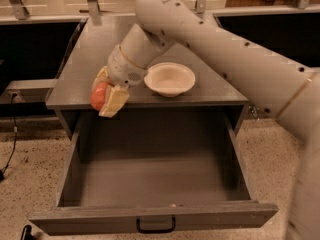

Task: Place apple into top drawer

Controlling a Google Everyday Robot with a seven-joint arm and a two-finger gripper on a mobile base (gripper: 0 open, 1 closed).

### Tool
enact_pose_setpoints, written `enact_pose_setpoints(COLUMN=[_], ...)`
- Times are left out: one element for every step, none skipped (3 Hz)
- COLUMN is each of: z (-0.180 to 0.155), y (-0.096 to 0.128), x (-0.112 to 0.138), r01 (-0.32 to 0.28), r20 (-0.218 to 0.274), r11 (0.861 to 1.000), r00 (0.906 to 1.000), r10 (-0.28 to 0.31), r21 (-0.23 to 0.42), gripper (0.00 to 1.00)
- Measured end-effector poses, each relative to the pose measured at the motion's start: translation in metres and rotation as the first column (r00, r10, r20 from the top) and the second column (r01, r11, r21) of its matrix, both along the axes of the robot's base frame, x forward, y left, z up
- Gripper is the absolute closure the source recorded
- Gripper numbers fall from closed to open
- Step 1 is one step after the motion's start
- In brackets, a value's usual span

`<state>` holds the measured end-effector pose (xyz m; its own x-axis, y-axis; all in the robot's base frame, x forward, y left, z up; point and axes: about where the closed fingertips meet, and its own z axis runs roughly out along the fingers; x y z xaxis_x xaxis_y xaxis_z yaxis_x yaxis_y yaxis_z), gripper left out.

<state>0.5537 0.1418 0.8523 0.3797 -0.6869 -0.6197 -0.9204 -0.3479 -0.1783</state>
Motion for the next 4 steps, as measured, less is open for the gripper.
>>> enact_pose_setpoints(z=[0.006,-0.033,-0.073,-0.077], y=[0.0,0.009,0.019,0.019], x=[-0.027,-0.065,-0.096,-0.099], r01=[-0.026,-0.093,-0.138,-0.141], r20=[0.085,0.093,0.024,0.015], r11=[0.994,0.996,0.984,0.982], r00=[0.9963,0.9913,0.9896,0.9895], r10=[0.018,0.093,0.142,0.144], r21=[0.103,-0.005,-0.117,-0.125], gripper=[1.0,1.0,1.0,1.0])
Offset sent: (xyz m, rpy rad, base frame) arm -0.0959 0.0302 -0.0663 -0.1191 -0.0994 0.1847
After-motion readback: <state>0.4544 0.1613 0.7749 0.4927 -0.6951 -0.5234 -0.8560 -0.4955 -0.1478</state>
